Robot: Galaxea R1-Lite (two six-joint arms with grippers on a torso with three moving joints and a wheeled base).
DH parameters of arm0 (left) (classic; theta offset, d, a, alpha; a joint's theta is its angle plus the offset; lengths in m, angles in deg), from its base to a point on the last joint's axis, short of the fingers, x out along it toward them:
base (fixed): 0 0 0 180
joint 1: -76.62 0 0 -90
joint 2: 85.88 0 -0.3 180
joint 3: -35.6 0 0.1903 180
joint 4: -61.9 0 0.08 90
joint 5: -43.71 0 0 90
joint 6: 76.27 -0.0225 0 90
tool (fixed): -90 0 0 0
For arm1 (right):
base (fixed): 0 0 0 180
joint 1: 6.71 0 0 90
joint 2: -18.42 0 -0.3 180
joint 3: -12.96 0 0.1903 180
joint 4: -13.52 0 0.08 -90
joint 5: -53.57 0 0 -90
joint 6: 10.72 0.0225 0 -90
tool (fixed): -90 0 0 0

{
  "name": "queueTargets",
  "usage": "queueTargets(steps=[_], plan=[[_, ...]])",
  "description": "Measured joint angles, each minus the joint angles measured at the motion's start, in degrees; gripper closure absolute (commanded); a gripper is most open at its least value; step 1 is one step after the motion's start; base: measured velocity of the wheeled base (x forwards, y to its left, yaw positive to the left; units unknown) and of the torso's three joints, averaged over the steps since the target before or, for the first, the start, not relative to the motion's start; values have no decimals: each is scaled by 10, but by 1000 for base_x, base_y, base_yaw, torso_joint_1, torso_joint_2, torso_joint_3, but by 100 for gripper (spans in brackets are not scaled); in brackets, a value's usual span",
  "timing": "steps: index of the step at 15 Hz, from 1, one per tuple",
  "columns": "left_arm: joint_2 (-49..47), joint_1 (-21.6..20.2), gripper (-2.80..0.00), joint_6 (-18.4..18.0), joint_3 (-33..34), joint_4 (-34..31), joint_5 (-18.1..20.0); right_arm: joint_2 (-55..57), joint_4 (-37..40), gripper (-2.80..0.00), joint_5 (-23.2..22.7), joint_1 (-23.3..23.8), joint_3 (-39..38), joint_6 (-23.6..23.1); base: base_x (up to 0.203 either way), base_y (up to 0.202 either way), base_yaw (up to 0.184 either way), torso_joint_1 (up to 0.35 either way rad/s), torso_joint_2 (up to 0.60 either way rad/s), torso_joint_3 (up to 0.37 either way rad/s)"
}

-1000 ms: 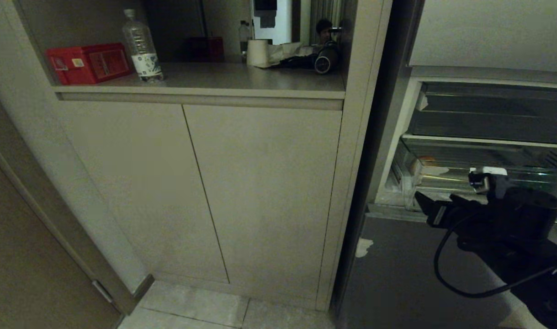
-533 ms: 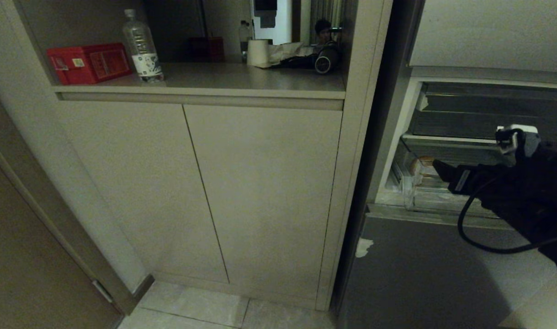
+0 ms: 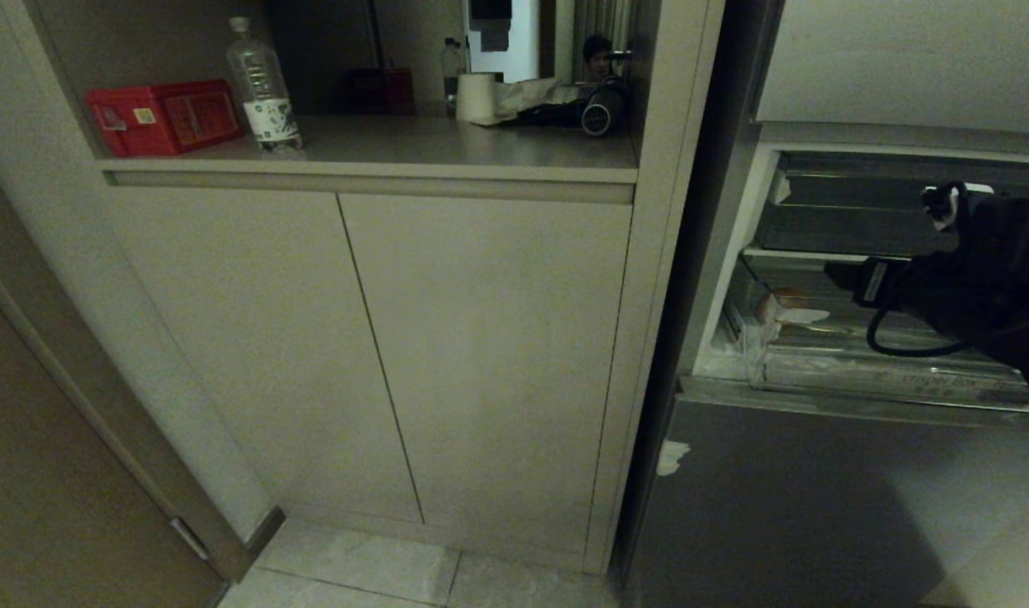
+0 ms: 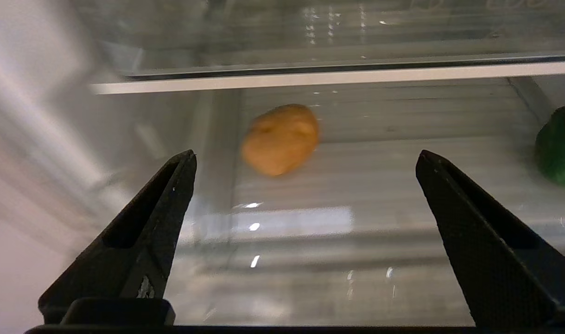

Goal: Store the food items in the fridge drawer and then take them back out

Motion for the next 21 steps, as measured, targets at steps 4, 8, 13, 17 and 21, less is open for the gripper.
queueTargets(steps=[4,8,13,17,21], plan=[[0,0,0,0,0,0,0,79,23,-280,-16,33,82,-17,0,0,0,0,0,0],[0,0,0,0,0,0,0,91,98,-280,-18,40,113,-15,0,0,0,0,0,0],[0,0,0,0,0,0,0,50,281,-280,-19,52,152,-27,0,0,0,0,0,0],[0,0,0,0,0,0,0,21,352,-280,-19,57,176,-31,0,0,0,0,0,0],[0,0,0,0,0,0,0,2,374,-280,-19,59,180,-32,0,0,0,0,0,0]])
